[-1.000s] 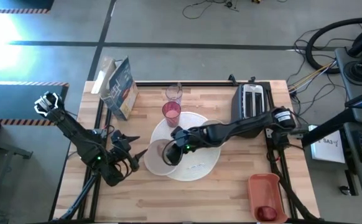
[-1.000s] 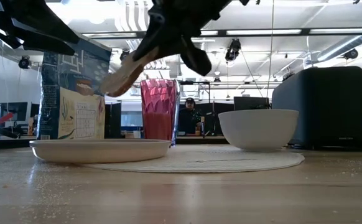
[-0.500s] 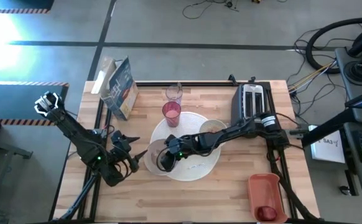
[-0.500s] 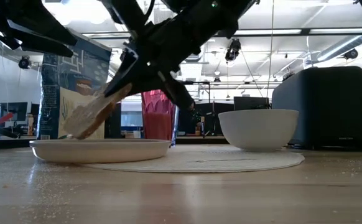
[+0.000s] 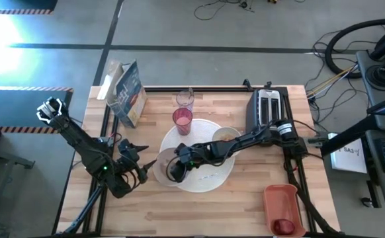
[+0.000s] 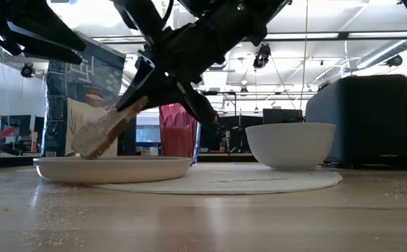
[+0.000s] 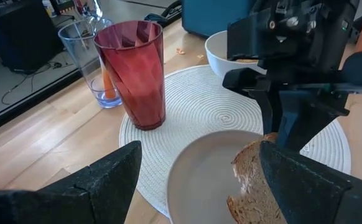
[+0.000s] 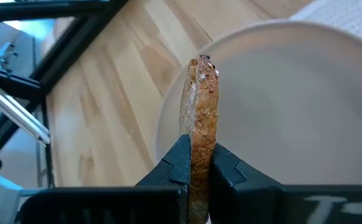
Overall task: Arrange a breakfast setting
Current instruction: Put the toasted bread from the oven on the peach plate, then put the apple on the white table mat to the bottom of the brown plate
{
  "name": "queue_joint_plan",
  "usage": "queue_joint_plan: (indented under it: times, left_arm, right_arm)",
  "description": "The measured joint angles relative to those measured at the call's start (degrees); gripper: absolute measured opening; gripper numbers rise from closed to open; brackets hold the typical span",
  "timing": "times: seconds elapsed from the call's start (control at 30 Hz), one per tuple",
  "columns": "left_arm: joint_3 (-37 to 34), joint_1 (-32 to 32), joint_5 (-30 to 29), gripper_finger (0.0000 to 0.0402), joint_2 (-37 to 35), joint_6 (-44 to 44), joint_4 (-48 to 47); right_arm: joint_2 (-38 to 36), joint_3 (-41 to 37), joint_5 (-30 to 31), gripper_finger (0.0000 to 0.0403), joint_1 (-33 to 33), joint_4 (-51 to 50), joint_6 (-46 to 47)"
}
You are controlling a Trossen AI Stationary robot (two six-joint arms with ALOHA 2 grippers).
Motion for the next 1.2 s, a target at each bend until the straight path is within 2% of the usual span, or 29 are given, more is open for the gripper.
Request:
queue_joint_plan:
  times: [0.17, 0.43, 0.6, 0.73, 0.9, 1.2]
  left_arm:
    - [0.0, 0.0, 0.0, 0.0307, 0.02, -0.02, 0.07]
    - [0.0, 0.0, 0.0, 0.0307, 0.02, -0.02, 0.09]
    - [0.0, 0.0, 0.0, 0.0307, 0.04, -0.02, 0.07]
    - [0.0, 0.0, -0.01, 0.0307, 0.22, -0.04, 0.07]
    - [0.0, 0.0, -0.02, 0.0307, 0.26, -0.04, 0.02]
    - [0.0, 0.09, -0.68, 0.0307, 0.26, -0.02, -0.33]
  right_arm:
    - [0.0, 0.0, 0.0, 0.0034, -0.15, -1.82, -0.06]
    - [-0.2, 0.0, -0.44, 0.0122, -0.3, -2.41, -0.55]
    - [-2.54, 0.0, -0.34, 0.0157, -1.45, -7.27, -0.17]
    - [-5.17, 0.0, 0.42, 0.0163, -2.8, -14.64, 0.88]
    - [-7.92, 0.02, 4.97, 0.0158, -3.19, -23.6, 2.27]
    - [-12.55, -0.01, 5.56, 0.0142, -2.42, -38.96, 7.75]
